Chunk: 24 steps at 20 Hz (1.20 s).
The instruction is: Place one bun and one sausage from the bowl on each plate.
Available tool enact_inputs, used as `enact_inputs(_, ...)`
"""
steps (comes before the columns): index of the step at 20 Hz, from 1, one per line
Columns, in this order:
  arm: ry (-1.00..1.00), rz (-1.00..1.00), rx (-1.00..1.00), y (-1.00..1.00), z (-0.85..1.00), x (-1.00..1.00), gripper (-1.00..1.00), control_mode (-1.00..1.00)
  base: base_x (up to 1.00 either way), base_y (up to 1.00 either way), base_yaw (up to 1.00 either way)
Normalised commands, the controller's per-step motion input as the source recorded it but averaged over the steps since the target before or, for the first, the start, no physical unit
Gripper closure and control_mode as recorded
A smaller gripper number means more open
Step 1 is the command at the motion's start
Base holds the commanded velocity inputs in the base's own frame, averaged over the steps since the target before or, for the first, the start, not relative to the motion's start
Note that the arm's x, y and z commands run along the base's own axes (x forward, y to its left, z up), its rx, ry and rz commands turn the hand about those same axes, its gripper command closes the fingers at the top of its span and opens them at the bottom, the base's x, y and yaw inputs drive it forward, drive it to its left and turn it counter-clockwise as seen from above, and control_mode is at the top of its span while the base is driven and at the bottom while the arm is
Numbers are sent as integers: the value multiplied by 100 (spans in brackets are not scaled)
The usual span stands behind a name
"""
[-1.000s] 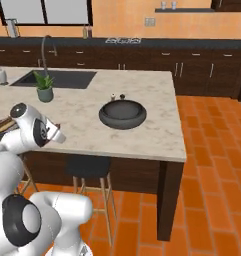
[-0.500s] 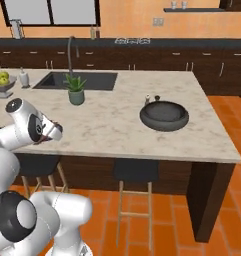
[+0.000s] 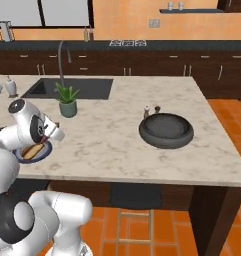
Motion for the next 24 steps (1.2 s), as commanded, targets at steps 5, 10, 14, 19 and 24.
enact_inputs(5, -8, 4, 1, 62, 93, -48, 100, -100, 0, 0, 0)
enact_inputs(10, 29, 23, 1, 79, 48, -10, 100, -100, 0, 0, 0)
enact_inputs(14, 29, 46, -6, 59, -51, 0, 100, -100, 0, 0, 0)
enact_inputs(19, 12, 23, -6, 46, -81, 2, 100, -100, 0, 0, 0)
enact_inputs(24, 1, 5, -1, 65, -41, 34, 100, -100, 0, 0, 0)
